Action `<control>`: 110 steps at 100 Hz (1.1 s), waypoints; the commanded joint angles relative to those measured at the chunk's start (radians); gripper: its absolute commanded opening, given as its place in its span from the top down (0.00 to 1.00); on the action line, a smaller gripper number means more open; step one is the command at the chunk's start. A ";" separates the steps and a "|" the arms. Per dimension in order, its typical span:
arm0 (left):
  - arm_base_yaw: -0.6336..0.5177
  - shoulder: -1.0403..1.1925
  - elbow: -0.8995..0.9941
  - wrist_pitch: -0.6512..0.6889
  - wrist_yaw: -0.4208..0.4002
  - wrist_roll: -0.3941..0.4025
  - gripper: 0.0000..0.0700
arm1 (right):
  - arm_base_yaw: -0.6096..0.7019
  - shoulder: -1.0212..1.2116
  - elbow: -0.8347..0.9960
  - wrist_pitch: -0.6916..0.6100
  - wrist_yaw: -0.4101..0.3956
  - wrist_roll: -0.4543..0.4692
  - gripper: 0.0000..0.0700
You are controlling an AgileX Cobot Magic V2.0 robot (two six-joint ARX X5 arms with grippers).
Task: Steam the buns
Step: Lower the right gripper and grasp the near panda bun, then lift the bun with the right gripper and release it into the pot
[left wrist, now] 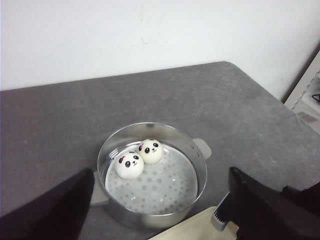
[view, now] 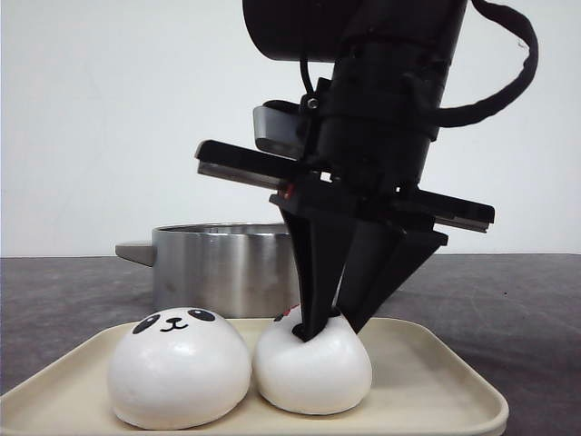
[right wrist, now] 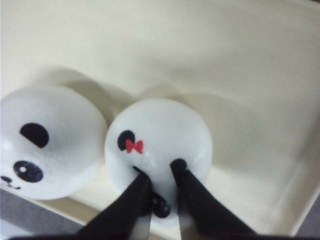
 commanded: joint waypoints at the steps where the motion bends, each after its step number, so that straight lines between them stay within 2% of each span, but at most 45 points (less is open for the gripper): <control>1: -0.006 0.004 0.013 0.009 0.000 -0.002 0.26 | 0.015 -0.027 0.043 0.002 0.000 -0.006 0.98; 15: -0.006 0.004 0.013 0.011 0.000 -0.002 0.26 | 0.040 -0.130 0.159 -0.001 0.005 -0.036 0.98; 25: -0.006 0.005 0.013 0.019 0.000 -0.002 0.26 | 0.041 -0.165 0.267 -0.001 0.058 -0.079 0.99; 31: -0.006 0.006 0.013 0.025 0.000 -0.002 0.26 | 0.022 -0.165 0.330 -0.002 0.088 -0.108 0.99; 42: -0.005 0.008 0.013 0.029 0.000 -0.002 0.26 | -0.052 -0.146 0.404 0.010 0.095 -0.149 0.99; 78: -0.005 0.035 0.013 0.068 0.000 -0.002 0.26 | -0.280 0.077 0.411 0.058 0.052 -0.208 0.99; 101: -0.005 0.066 0.013 0.048 0.000 -0.011 0.26 | -0.339 0.224 0.411 0.116 -0.003 -0.214 0.99; 106: -0.005 0.072 0.013 0.044 0.000 -0.022 0.26 | -0.341 0.239 0.411 0.119 -0.004 -0.215 0.95; 110: -0.005 0.076 0.013 0.040 0.000 -0.029 0.26 | -0.343 0.249 0.411 0.119 -0.003 -0.216 0.88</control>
